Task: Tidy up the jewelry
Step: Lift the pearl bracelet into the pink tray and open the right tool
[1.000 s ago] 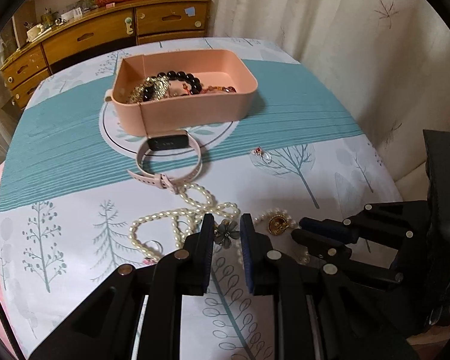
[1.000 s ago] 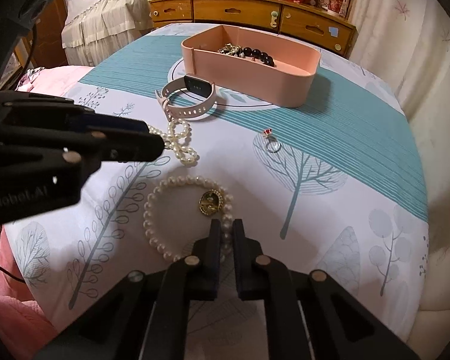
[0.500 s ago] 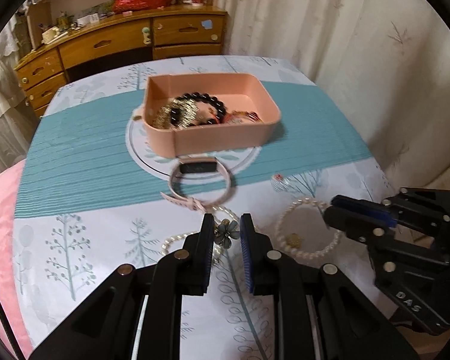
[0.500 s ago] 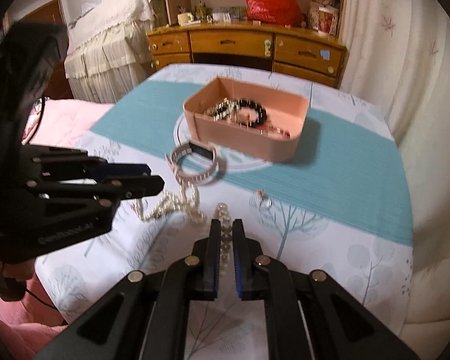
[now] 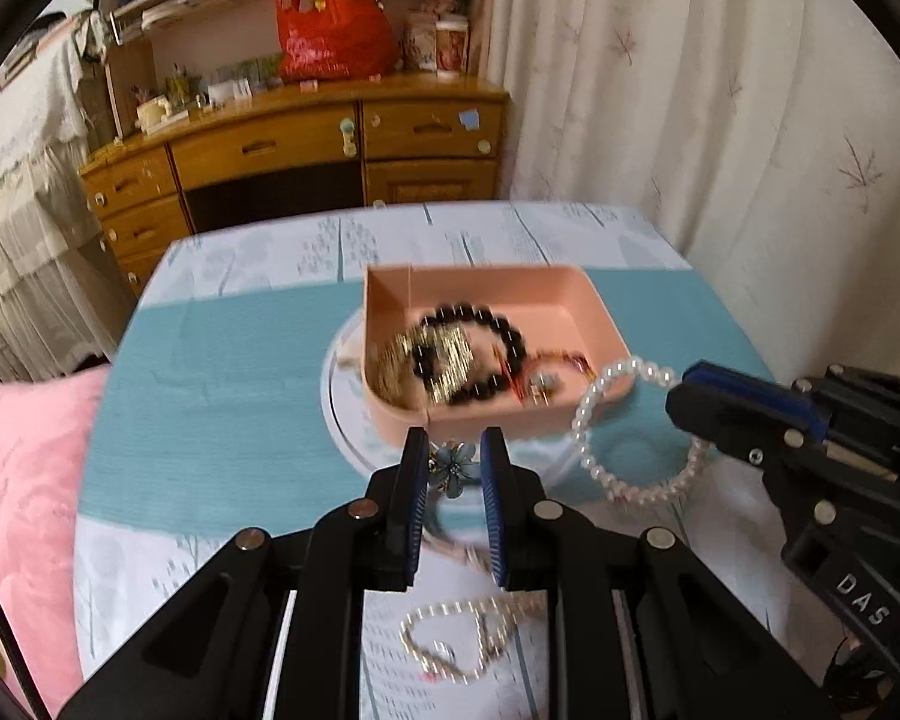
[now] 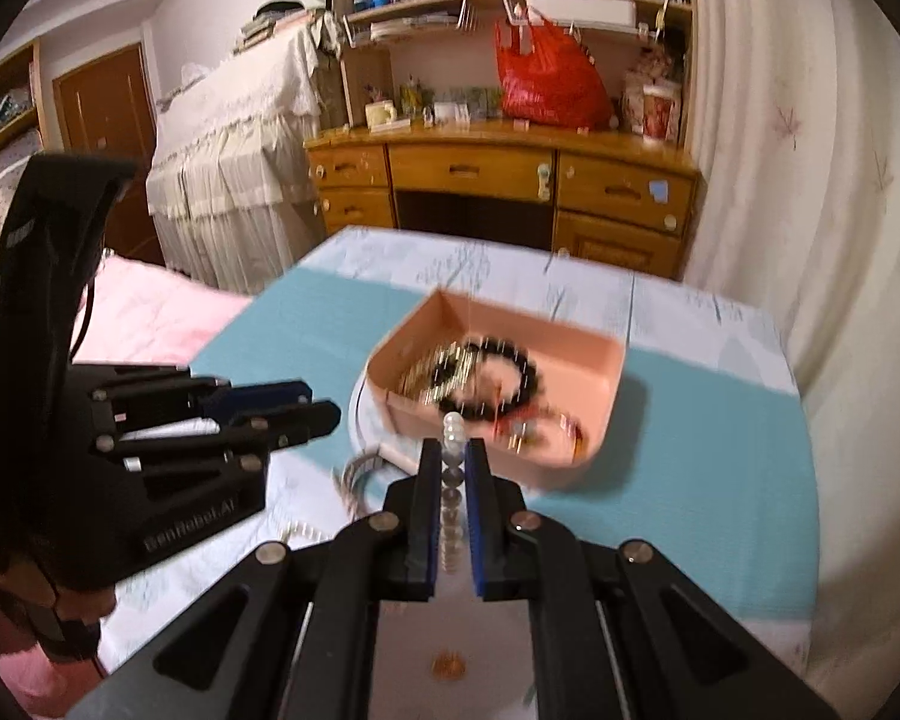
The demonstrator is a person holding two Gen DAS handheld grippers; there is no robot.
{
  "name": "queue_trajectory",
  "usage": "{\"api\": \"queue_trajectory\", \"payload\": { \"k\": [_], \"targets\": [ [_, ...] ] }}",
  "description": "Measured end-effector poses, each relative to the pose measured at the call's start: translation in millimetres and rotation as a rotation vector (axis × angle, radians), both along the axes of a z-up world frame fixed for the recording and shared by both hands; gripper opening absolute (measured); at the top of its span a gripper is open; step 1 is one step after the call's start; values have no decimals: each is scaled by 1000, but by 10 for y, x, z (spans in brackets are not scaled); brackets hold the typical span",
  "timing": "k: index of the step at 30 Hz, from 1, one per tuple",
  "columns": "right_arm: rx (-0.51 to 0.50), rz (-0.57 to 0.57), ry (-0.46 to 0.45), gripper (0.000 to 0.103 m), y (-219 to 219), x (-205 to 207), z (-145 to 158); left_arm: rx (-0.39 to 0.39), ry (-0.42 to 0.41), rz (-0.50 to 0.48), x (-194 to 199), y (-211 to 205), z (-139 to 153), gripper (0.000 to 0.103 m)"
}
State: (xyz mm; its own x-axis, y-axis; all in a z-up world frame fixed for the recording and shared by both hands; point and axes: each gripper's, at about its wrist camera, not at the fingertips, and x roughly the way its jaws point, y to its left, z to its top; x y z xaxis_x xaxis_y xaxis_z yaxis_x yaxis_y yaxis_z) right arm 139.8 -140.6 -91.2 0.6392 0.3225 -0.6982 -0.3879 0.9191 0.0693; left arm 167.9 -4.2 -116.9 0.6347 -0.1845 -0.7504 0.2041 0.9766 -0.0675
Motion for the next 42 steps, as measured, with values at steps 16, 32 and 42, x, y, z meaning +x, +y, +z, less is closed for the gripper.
{"api": "queue_trajectory", "payload": {
  "k": [16,32,42],
  "targets": [
    [38,-80,-78,8,-233,648,153,-89,-40,35,621,-173,65,15],
    [62,-132,55,33,-439,841,-118,-65,66,82,803,-49,-118,60],
    [111,-212,149,66,-474,653,-334,-78,168,91,600,145,-353,70]
  ]
}}
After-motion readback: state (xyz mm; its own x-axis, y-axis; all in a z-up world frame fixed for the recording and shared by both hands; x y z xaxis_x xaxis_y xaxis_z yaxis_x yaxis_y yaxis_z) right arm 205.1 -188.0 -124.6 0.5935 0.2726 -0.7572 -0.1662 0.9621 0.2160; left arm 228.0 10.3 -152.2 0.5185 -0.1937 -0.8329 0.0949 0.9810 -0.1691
